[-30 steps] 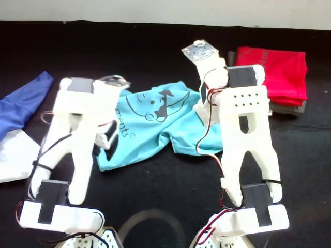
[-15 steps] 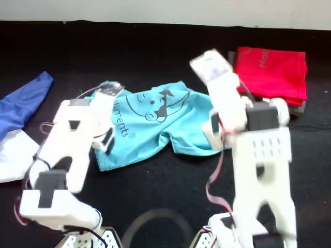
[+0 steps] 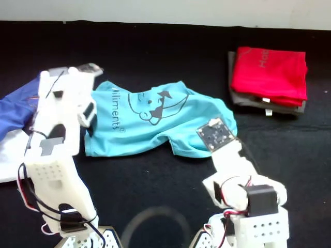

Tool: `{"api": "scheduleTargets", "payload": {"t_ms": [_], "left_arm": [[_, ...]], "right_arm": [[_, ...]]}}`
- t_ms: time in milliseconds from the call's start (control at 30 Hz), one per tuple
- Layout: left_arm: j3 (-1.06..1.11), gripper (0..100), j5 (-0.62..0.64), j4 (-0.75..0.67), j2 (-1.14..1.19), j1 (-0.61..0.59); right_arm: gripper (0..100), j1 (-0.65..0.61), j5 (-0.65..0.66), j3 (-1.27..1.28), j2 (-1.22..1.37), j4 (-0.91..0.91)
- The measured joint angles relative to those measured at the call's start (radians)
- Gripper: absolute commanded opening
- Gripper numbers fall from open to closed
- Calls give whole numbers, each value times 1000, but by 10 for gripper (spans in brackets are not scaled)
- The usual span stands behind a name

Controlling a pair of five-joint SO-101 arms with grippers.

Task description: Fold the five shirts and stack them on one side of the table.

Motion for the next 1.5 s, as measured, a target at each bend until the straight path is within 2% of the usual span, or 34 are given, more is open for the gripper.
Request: {"api": "scheduleTargets", "payload": {"t_ms": [167, 267, 400, 533, 667, 767, 833, 1100, 1300, 1367, 1467, 1500], "left_arm": [[-183, 133, 41, 213, 0, -5], [-201, 133, 61, 264, 0, -8], [-78, 133, 68, 272, -77, -8], [155, 134, 68, 267, -264, -6], [414, 185, 68, 117, -446, -6], [571, 208, 68, -31, -516, -6], [638, 208, 78, -78, -528, -6], [720, 210, 215, -253, -477, -26], [717, 210, 250, -347, -356, -28], [707, 178, 250, -350, -334, -28], [706, 20, 250, -350, -331, -28], [703, 3, 252, -347, -331, -26]], "right_arm": [[138, 0, 0, 32, -25, -34], [138, 0, 0, 34, -25, -34], [138, 0, 0, 37, -25, -34], [138, 0, 0, 37, -25, -34], [138, 0, 0, 40, -25, -34], [138, 0, 0, 40, -25, -34], [138, 0, 0, 40, -25, -34], [138, 0, 0, 46, -25, -34], [138, 0, 0, 46, 20, -34], [138, 0, 0, 46, 23, -34], [138, 0, 0, 46, 26, -34], [138, 0, 0, 46, 26, -34]]}}
